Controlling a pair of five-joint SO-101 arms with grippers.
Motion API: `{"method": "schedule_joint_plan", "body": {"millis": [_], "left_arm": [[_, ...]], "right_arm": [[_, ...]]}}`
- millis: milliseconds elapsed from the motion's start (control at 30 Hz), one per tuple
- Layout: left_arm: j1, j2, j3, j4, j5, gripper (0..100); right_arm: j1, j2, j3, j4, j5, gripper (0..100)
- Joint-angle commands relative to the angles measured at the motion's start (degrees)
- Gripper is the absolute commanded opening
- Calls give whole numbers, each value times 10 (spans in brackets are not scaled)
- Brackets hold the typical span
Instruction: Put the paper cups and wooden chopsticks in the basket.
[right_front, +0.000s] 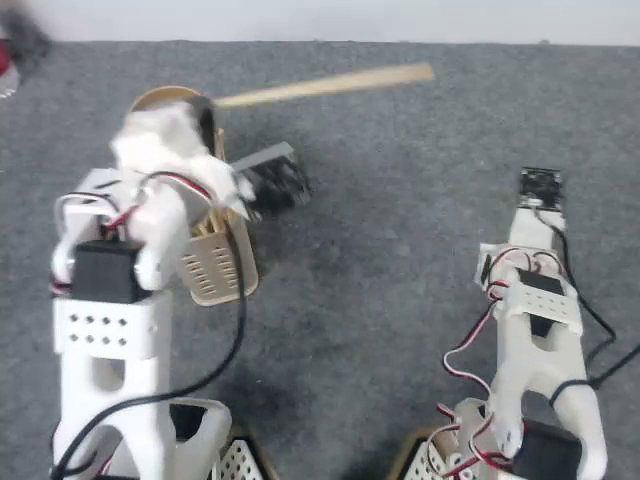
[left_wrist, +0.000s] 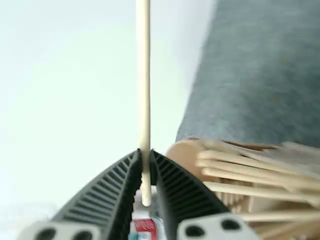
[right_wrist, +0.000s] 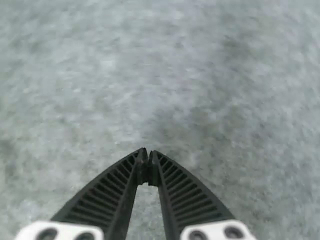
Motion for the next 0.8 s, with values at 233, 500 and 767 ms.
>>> {"method": "schedule_joint_plan", "body": {"millis": [233,500,767], "left_arm": [[-58,-14,2,-98,611,10],[-121,-236,313,-286,825,10],[-3,-575,626,-379,724,10]], "right_arm": [[7,-9,-28,-11,-13,17],[7,-8,-27,-10,-13,17],[4,-7,-27,-10,-13,17]]}}
